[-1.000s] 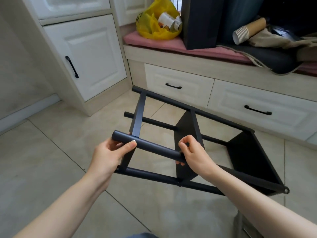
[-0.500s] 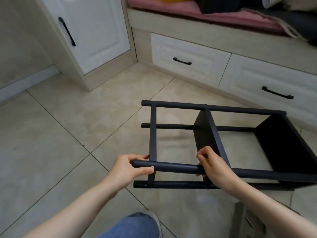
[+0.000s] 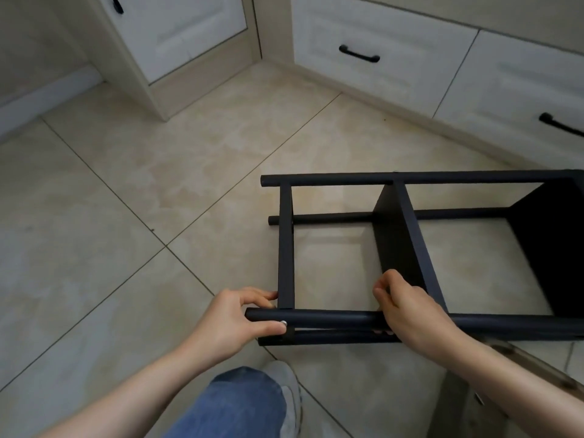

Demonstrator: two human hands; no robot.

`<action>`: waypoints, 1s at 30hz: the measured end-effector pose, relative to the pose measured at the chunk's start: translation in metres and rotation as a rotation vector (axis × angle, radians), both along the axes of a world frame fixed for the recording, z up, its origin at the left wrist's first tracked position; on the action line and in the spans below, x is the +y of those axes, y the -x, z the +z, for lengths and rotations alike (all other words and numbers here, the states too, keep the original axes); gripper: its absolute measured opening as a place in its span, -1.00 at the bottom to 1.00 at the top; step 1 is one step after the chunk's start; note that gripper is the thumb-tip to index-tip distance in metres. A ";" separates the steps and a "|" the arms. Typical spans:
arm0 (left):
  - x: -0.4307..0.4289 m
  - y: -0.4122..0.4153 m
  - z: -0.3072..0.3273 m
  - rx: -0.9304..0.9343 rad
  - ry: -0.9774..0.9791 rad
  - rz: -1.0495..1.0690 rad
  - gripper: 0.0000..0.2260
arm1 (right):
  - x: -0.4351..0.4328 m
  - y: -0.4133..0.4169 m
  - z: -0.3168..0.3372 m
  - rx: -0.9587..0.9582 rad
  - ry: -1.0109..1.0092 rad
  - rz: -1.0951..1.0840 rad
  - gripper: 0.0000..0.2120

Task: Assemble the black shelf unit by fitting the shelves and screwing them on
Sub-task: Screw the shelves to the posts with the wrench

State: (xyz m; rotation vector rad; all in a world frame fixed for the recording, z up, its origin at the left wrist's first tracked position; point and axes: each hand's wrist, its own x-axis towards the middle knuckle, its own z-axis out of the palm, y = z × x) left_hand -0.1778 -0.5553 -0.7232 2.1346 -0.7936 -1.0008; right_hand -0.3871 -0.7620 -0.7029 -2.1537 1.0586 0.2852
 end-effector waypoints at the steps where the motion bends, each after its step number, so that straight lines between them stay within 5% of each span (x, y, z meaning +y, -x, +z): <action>1: 0.001 0.000 0.000 -0.023 -0.003 -0.013 -0.83 | -0.001 -0.002 0.000 0.016 -0.010 0.006 -0.84; 5: 0.002 -0.001 0.001 -0.068 0.008 -0.066 -0.83 | -0.005 -0.014 -0.004 0.076 -0.035 0.095 -0.90; 13: 0.003 0.000 -0.006 -0.049 0.012 -0.092 -0.79 | -0.005 -0.060 -0.025 -0.125 -0.304 0.211 -0.94; 24: 0.009 -0.001 -0.013 -0.091 0.058 -0.164 -0.77 | 0.011 -0.088 -0.060 -0.308 -0.537 0.004 -0.94; 30: 0.015 0.000 -0.019 -0.183 0.119 -0.218 -0.58 | 0.007 -0.083 -0.068 -0.258 -0.559 0.015 -0.94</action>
